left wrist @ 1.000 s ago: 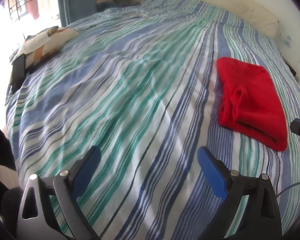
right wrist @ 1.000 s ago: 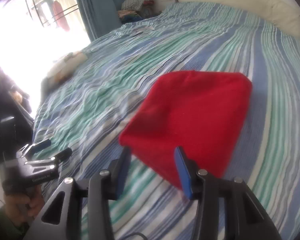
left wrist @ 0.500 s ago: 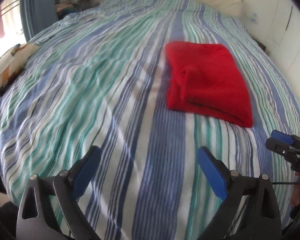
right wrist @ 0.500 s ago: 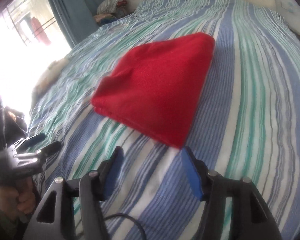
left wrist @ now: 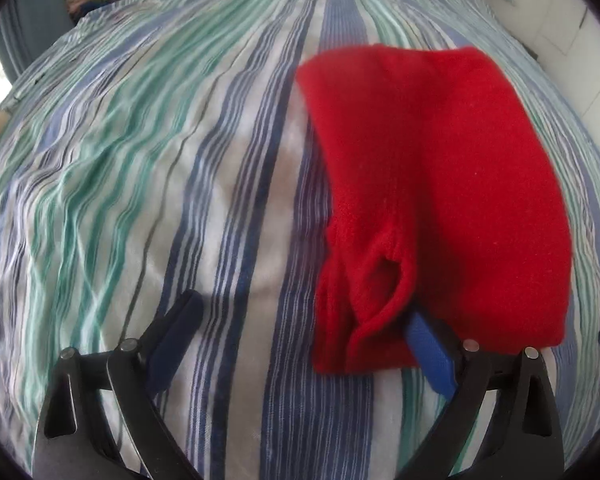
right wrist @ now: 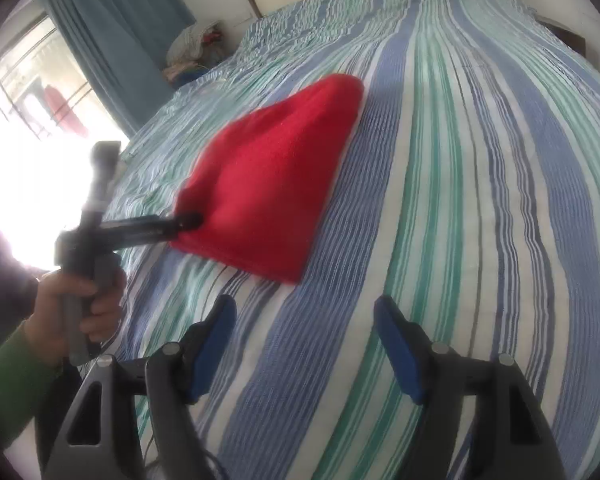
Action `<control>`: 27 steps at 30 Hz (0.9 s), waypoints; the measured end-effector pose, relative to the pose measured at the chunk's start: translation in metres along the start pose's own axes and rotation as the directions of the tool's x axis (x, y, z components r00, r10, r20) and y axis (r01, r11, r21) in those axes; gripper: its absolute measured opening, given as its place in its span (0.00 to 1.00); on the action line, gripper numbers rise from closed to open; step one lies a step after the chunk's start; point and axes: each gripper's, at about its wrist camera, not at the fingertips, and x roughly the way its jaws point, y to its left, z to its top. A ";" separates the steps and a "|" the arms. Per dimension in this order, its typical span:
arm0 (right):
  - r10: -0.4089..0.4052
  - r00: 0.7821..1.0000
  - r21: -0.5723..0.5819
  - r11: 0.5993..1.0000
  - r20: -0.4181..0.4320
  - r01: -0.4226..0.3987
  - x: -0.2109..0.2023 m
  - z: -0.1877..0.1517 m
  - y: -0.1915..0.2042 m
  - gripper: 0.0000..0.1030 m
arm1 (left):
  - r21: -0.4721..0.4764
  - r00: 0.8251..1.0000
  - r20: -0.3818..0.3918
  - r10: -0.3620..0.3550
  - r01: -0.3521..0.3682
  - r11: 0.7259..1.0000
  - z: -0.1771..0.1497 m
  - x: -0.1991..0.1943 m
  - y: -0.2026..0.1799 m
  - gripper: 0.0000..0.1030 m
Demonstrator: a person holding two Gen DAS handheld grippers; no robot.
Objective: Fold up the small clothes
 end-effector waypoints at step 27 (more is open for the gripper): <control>0.086 0.996 0.000 0.996 0.018 -0.086 0.092 0.155 0.027 0.31 | 0.055 0.934 0.042 -0.354 0.352 0.935 0.108 -0.051 -0.040 0.18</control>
